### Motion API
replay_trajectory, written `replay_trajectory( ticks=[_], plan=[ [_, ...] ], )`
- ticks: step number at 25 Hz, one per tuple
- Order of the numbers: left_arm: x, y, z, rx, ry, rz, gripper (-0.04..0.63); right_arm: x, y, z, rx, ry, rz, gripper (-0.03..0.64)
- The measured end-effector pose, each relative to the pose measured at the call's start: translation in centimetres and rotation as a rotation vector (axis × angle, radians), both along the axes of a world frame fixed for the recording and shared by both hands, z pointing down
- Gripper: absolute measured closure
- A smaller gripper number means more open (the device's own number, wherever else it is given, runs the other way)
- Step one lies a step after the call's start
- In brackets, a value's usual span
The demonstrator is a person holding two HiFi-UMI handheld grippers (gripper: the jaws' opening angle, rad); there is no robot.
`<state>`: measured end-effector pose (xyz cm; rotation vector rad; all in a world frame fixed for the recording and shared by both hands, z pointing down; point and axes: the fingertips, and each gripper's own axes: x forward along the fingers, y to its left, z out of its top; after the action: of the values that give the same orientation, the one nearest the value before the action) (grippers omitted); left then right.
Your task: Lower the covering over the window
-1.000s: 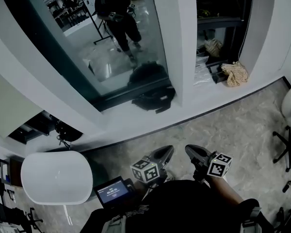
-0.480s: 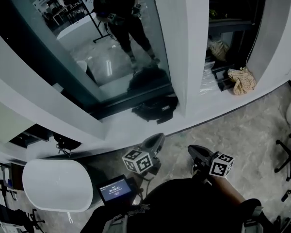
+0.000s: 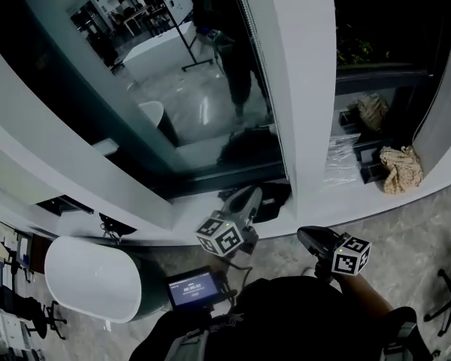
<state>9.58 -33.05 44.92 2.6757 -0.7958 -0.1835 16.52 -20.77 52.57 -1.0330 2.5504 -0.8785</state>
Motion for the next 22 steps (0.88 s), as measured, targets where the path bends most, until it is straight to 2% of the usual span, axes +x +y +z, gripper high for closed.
replay_trajectory(
  ticks=[5, 9, 13, 17, 20, 22],
  plan=[
    [2.1, -5.2, -5.2, 0.122, 0.023, -0.004, 0.519, 1.5, -1.8, 1.2, -0.020, 0.058, -0.014, 0.609],
    [3.0, -10.4, -8.8, 0.179, 0.074, -0.002, 0.518, 1.2, -2.8, 2.1, -0.015, 0.138, -0.010, 0.609],
    [3.3, -16.5, -11.5, 0.164, 0.175, -0.035, 0.518, 2.1, -4.7, 2.0, -0.021, 0.120, 0.121, 0.609],
    [4.3, -21.9, -13.6, 0.177, 0.203, -0.056, 0.520, 2.9, -6.1, 2.1, -0.029, 0.109, 0.251, 0.609],
    [5.8, -24.1, -15.3, 0.211, 0.218, -0.033, 0.518, 2.6, -6.9, 2.8, -0.049, 0.111, 0.305, 0.609],
    [7.4, -24.7, -16.2, 0.253, 0.207, -0.001, 0.484, 2.3, -7.1, 3.1, -0.061, 0.117, 0.329, 0.609]
  ],
)
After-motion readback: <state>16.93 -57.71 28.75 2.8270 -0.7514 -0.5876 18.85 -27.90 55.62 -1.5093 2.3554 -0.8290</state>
